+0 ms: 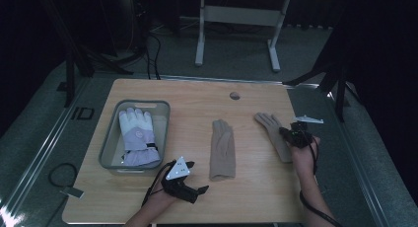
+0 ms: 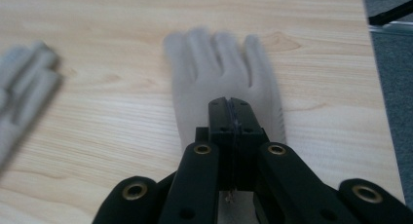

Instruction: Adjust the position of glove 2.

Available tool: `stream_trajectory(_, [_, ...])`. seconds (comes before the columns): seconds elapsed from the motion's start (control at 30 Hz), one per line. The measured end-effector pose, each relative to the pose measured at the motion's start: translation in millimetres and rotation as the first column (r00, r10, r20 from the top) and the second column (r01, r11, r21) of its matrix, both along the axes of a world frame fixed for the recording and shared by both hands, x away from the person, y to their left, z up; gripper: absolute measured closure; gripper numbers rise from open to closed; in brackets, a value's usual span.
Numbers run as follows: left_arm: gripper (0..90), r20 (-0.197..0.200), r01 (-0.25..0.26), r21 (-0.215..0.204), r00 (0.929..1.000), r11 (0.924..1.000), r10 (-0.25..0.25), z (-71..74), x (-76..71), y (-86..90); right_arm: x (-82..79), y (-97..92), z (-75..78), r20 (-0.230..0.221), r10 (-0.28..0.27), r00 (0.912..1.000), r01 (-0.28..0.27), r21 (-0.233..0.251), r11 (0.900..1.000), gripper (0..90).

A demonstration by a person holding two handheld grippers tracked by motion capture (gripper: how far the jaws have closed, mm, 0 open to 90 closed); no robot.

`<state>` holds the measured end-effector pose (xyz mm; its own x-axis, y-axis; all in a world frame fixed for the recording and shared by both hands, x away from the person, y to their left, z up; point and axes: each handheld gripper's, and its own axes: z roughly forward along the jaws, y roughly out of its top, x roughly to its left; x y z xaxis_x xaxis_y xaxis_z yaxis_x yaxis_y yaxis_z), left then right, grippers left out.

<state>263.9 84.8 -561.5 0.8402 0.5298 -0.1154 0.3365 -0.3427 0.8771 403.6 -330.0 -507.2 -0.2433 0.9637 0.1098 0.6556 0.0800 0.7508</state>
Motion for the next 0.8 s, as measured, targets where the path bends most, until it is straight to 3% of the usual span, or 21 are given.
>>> stream_trajectory(0.13, [2.1,0.0,-0.002,0.0,1.0,1.0,0.002,0.6,0.1,0.9,-27.9,6.5,8.0,0.022,-0.056,0.9982,0.055,0.047,0.9974,89.5])
stream_trajectory(0.2, [2.0,0.002,-0.001,0.001,1.0,1.0,0.001,0.7,0.0,0.8,-40.8,10.9,8.6,0.033,-0.072,0.9968,0.071,0.024,0.9972,89.5])
stream_trajectory(0.33, [2.1,0.006,0.002,0.002,1.0,1.0,-0.002,1.0,-0.5,0.4,-56.1,16.6,-1.8,-0.003,-0.076,0.9971,0.076,-0.003,0.9971,89.4])
stream_trajectory(0.5, [2.0,0.006,0.003,0.005,1.0,1.0,-0.003,1.2,-0.3,0.4,-59.0,19.5,-20.0,-0.042,-0.056,0.9976,0.056,-0.004,0.9984,89.2])
stream_trajectory(0.53, [2.1,0.007,0.003,0.005,1.0,1.0,-0.003,1.2,-0.4,0.5,-57.2,20.6,-34.2,-0.07,-0.037,0.9969,0.036,-0.017,0.9992,88.6])
stream_trajectory(0.57, [2.0,0.007,0.003,0.004,1.0,1.0,-0.003,1.1,-0.5,0.6,-56.6,21.0,-37.1,-0.076,-0.028,0.9968,0.026,-0.023,0.9994,88.1])
stream_trajectory(0.63, [2.1,0.007,0.003,0.004,1.0,1.0,-0.003,1.1,-0.5,0.5,-56.4,21.0,-38.0,-0.075,-0.024,0.9969,0.022,-0.025,0.9994,87.6])
stream_trajectory(0.8, [2.1,0.006,0.017,-0.004,0.9998,0.9999,-0.017,1.1,-1.1,1.0,-56.3,14.9,-27.2,-0.06,0.033,0.9976,-0.033,-0.006,0.9994,70.2])
